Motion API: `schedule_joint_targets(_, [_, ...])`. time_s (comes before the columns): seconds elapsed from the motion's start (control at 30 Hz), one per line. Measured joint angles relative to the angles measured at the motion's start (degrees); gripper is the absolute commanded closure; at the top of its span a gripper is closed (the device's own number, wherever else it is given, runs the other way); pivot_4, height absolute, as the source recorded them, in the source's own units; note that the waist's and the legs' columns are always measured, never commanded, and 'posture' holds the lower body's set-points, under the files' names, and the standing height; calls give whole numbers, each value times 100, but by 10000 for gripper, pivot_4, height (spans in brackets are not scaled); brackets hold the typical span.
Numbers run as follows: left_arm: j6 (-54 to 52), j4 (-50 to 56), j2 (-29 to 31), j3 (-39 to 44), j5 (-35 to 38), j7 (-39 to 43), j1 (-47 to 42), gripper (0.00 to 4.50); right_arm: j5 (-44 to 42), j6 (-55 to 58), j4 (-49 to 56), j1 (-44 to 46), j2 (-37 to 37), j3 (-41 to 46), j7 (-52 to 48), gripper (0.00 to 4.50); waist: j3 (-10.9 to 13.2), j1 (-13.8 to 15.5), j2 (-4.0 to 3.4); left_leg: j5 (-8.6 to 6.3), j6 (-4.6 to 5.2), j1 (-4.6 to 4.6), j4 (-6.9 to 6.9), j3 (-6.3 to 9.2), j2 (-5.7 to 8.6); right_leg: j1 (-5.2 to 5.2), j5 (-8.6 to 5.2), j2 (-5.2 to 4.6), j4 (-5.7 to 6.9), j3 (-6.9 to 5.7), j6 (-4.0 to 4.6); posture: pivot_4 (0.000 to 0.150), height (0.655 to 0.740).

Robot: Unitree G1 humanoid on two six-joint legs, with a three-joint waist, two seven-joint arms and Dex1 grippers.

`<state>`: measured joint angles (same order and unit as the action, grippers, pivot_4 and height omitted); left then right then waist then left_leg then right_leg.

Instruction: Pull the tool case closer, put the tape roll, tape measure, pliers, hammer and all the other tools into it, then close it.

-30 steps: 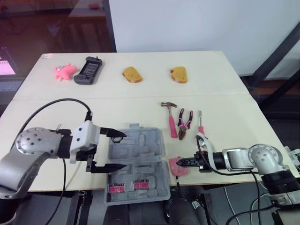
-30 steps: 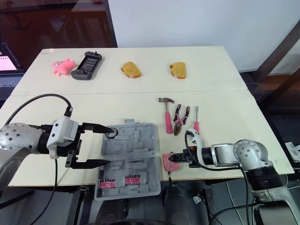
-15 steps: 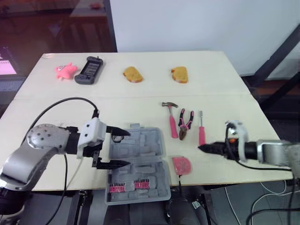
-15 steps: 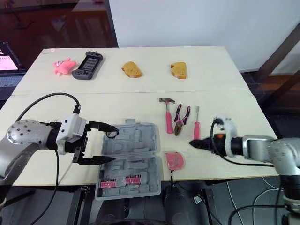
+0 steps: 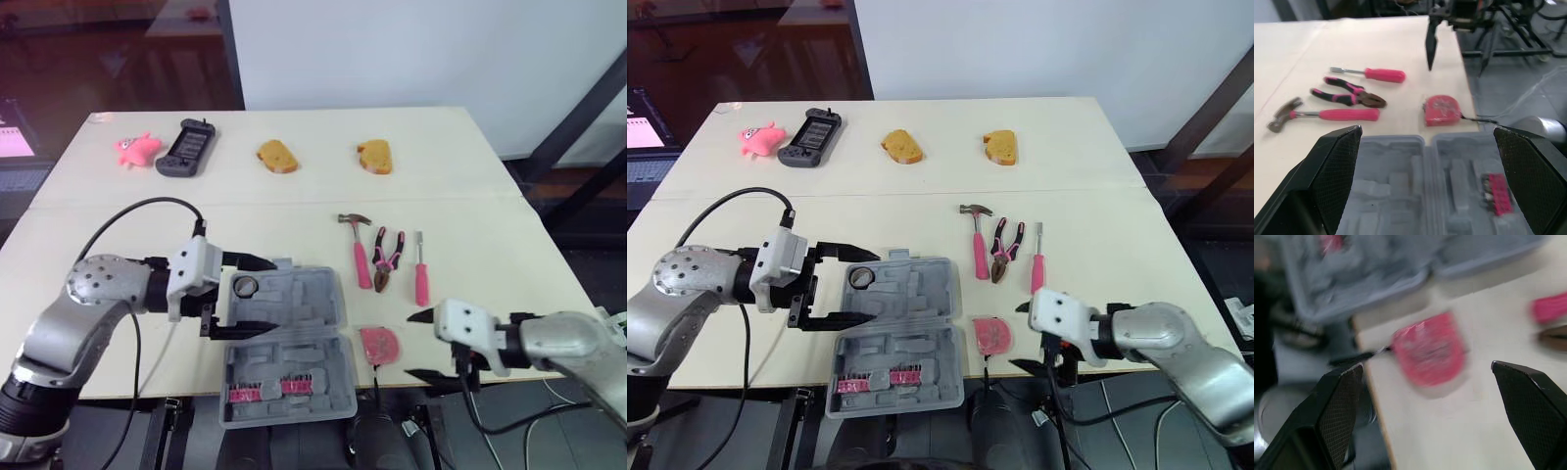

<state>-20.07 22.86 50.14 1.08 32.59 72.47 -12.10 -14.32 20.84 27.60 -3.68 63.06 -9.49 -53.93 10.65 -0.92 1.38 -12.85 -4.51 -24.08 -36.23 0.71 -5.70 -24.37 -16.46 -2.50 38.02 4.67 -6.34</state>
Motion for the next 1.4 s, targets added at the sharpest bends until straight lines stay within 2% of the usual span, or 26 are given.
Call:
schedule_joint_targets(0.1, [-222,-8,184,26,132,125,81,0,604,-491,-608,307,-390,-464,-48,636,1,-2,0,0,0,1,0,0,0,0,0,1,1,0,0,1500,7238])
schedule_joint_targets(0.3, [-312,55,317,197,176,106,420,0,1034,-1103,-1226,760,-731,-736,-312,636,1,5,-1,0,0,1,1,0,-1,0,0,1,3,-1,0,1500,7238])
schedule_joint_targets(0.77, [-349,260,393,464,180,-44,767,0,1277,-1321,-1865,1131,-1401,-1007,-750,636,1,20,-2,0,-1,5,0,-1,-1,4,1,1,7,-1,-2,1500,7238])
schedule_joint_targets(0.8, [-349,260,393,466,180,-46,786,0,1284,-1300,-1921,1152,-1458,-1007,-773,6227,1,19,-1,0,-1,6,0,-1,-1,4,1,1,7,-1,-2,1500,7238])
schedule_joint_targets(0.9, [-345,259,394,472,172,-46,789,0,1286,-1265,-2021,1214,-1587,-1008,-836,15771,1,18,-2,0,-1,6,0,-1,-1,4,4,1,7,-1,-6,1500,7238])
schedule_joint_targets(1.23, [-333,244,393,487,163,-60,818,0,1243,-1133,-1912,1281,-1567,-886,-1010,15767,1,19,-2,0,-1,7,0,-1,-1,5,6,1,8,-1,-11,1500,7238])
schedule_joint_targets(1.4, [-293,226,388,515,92,-146,953,0,994,-619,-1543,1562,-1473,-580,-1120,15767,1,15,-3,0,-1,10,1,-1,-1,5,9,2,10,-1,-15,1500,7238])
